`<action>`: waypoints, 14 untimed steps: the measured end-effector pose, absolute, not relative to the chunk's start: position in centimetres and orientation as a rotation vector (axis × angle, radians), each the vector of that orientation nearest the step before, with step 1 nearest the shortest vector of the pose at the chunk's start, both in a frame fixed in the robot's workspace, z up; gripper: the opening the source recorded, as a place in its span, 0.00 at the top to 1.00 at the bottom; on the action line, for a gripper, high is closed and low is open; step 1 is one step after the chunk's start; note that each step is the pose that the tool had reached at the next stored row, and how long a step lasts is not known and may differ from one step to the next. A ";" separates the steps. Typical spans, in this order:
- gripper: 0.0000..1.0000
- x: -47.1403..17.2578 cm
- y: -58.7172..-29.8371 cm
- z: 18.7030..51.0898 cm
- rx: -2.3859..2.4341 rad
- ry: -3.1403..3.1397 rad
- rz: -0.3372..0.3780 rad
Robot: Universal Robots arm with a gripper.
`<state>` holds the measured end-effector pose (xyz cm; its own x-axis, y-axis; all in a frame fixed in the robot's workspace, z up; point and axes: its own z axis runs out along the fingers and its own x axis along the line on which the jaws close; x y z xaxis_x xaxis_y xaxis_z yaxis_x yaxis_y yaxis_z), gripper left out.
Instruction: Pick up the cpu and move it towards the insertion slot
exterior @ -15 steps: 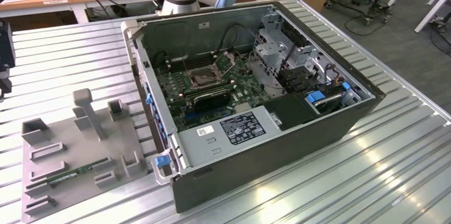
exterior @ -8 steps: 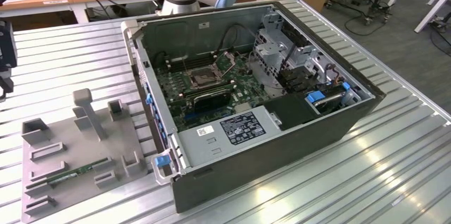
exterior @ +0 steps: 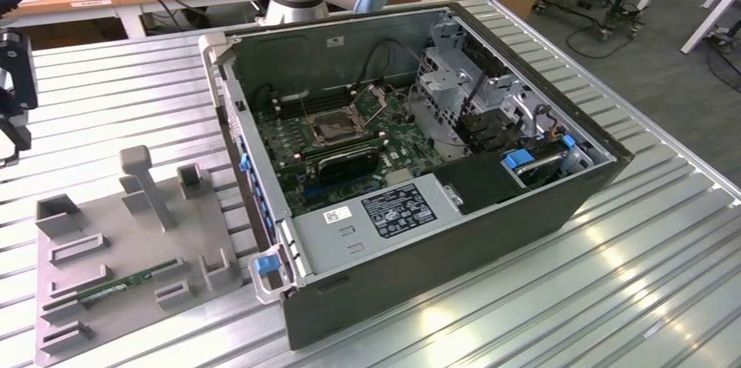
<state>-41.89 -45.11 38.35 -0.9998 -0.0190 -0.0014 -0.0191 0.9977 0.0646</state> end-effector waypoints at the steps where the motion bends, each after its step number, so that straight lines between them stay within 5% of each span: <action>1: 0.45 -41.8 -45.1 38.4 -0.030 3.139 0.101; 14: 0.45 -41.4 -45.1 38.4 -0.030 3.139 0.101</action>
